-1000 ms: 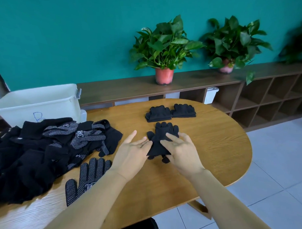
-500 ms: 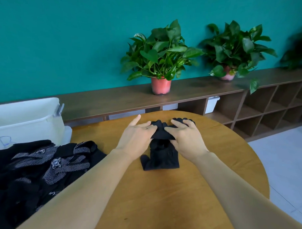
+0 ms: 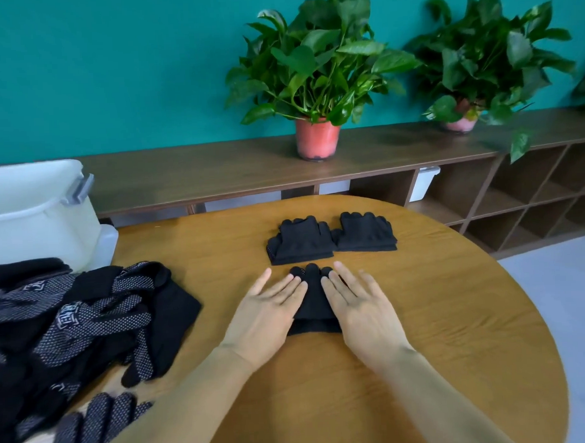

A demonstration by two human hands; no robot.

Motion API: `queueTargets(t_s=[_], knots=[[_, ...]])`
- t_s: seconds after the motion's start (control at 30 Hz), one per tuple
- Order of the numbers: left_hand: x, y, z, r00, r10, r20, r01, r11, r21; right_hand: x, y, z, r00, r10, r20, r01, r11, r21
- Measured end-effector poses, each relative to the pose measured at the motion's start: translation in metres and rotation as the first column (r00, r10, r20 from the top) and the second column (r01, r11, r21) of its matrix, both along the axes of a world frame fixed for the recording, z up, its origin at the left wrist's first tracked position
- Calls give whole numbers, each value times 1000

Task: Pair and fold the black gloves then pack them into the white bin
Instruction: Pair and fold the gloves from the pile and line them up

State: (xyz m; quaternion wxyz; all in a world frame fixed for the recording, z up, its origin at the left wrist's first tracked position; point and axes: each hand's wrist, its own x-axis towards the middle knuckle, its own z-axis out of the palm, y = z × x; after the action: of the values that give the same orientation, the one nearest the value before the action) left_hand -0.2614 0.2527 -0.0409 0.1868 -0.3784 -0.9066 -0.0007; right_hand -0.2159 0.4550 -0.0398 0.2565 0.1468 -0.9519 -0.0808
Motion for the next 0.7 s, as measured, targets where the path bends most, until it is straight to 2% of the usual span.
queueTargets(t_s=[0.17, 0.3, 0.43, 0.47, 0.57, 0.7], knots=[[14, -11, 5, 998, 30, 56, -28, 999, -33, 7, 2, 8, 998, 16, 69, -15, 1000, -5], [29, -12, 10, 1000, -14, 3, 14, 999, 32, 27, 1, 17, 992, -9, 123, 28, 987, -155], [42, -4, 4, 991, -133, 5, 133, 991, 34, 46, -8, 8, 998, 49, 42, -41, 982, -184], [41, -5, 0, 991, -130, -23, 131, 990, 52, 48, -11, 3, 998, 50, 27, -44, 979, -198], [47, 0, 8, 995, -83, 63, 79, 995, 57, 48, -15, -3, 1000, 10, 14, -7, 974, -225], [45, -3, 5, 999, -47, 9, 46, 995, 92, 43, -19, 0, 1000, -17, -12, 14, 972, -234]])
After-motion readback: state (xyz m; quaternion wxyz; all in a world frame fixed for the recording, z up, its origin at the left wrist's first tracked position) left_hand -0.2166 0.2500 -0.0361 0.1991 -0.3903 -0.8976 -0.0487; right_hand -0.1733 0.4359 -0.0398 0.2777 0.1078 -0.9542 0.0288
